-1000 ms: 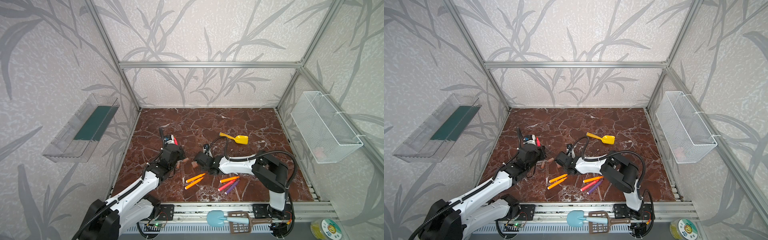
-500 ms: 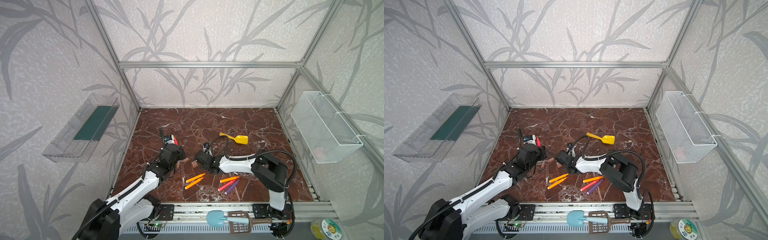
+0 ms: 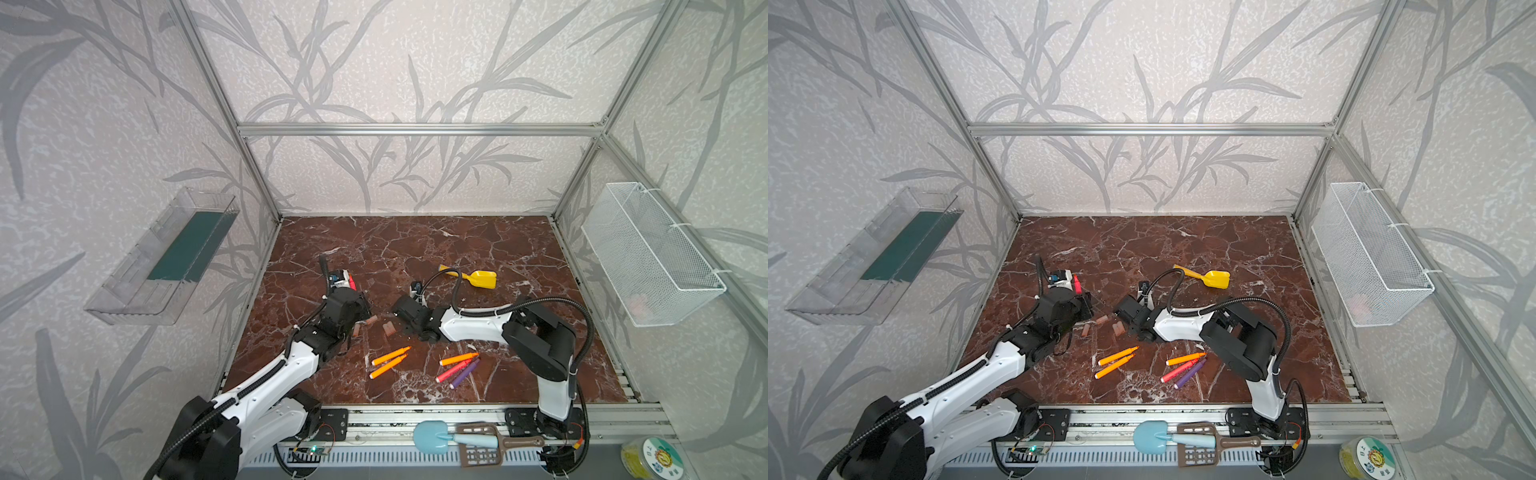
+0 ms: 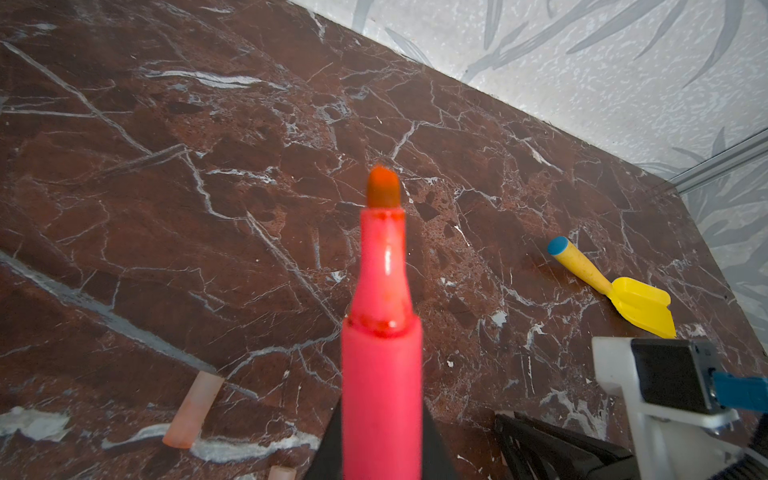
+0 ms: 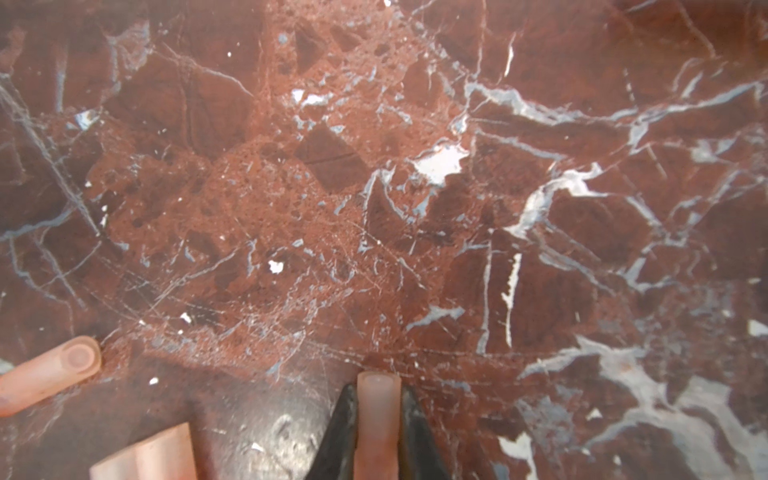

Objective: Insert the pens into the pen caps

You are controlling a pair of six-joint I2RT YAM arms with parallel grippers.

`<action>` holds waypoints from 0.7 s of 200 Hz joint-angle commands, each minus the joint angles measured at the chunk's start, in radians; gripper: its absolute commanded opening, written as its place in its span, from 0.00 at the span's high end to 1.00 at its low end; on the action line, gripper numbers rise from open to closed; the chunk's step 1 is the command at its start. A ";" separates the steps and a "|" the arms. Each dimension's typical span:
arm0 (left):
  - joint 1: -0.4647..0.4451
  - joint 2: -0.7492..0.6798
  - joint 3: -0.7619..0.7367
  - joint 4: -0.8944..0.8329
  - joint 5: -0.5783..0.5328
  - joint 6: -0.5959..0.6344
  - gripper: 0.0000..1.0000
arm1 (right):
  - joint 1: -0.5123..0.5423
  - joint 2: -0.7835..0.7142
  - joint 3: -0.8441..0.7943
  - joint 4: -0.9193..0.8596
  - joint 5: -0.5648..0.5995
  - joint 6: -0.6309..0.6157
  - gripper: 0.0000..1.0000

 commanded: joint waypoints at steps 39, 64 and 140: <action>0.005 -0.007 0.034 0.007 0.117 0.019 1.00 | -0.036 -0.147 -0.136 -0.015 -0.041 -0.009 0.87; -0.011 -0.014 0.073 -0.002 0.251 0.012 1.00 | -0.081 -0.331 -0.246 0.020 -0.061 -0.017 0.86; -0.491 -0.017 0.023 0.113 0.097 -0.045 1.00 | -0.249 -0.699 -0.483 0.179 -0.194 -0.019 0.85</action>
